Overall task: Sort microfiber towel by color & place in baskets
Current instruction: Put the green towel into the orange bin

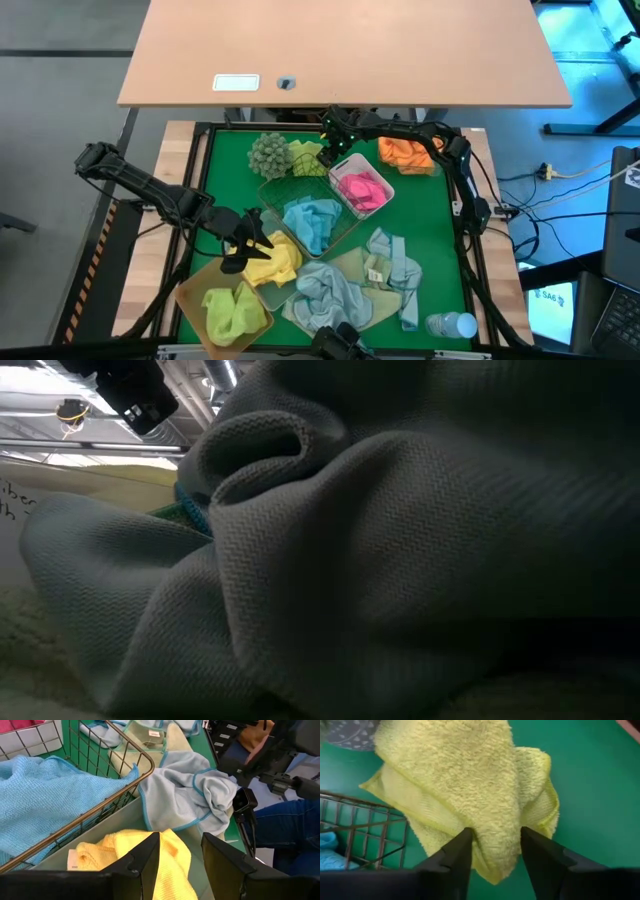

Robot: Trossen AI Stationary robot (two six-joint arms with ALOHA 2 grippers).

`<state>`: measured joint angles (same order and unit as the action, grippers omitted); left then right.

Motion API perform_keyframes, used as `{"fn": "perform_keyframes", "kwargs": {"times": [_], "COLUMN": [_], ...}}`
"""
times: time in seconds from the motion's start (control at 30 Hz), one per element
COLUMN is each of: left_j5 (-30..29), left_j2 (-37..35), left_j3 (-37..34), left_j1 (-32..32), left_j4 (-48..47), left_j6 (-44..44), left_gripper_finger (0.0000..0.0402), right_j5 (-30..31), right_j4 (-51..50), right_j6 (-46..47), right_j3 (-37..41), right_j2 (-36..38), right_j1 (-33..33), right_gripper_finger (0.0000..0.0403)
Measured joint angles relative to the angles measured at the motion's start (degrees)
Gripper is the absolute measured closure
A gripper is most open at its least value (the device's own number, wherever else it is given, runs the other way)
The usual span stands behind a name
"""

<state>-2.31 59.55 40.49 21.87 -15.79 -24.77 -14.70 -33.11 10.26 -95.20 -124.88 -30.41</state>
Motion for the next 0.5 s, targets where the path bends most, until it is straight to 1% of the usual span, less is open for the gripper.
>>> {"fn": "perform_keyframes", "kwargs": {"times": [0.1,0.23,0.27,0.3,0.37,0.43,0.5], "left_j5": [-0.13,-0.13,-0.13,-0.13,-0.15,-0.35,-1.60], "left_j2": [0.00,0.00,0.00,0.00,0.00,0.00,0.00], "left_j3": [0.00,0.00,0.00,0.00,0.00,0.00,0.00], "left_j1": [0.00,0.01,0.00,0.00,0.00,0.01,0.02], "left_j4": [0.00,-0.02,-0.02,-0.02,-0.02,-0.02,0.01], "left_j6": [0.00,-0.02,-0.02,-0.02,-0.02,-0.02,-0.04], "left_gripper_finger": [0.0261,0.0261,0.0261,0.0261,0.0261,0.0261,0.0261], "right_j5": [-0.81,-1.00,-1.00,-1.00,-1.00,-1.00,-1.00], "right_j4": [0.07,0.20,0.20,0.19,-0.77,-2.42,-4.53], "right_j6": [-0.18,-0.21,-0.37,-0.77,-1.24,-1.35,-1.73], "right_j3": [0.00,0.00,0.00,-0.01,-0.75,-2.59,-5.33], "right_j2": [0.00,0.00,0.00,0.00,0.00,-0.01,-0.02], "right_j1": [0.00,0.00,0.00,0.00,0.00,0.00,0.00], "right_gripper_finger": [0.0289,0.0376,0.0388,0.0393,0.0385,0.0380,0.0388]}}
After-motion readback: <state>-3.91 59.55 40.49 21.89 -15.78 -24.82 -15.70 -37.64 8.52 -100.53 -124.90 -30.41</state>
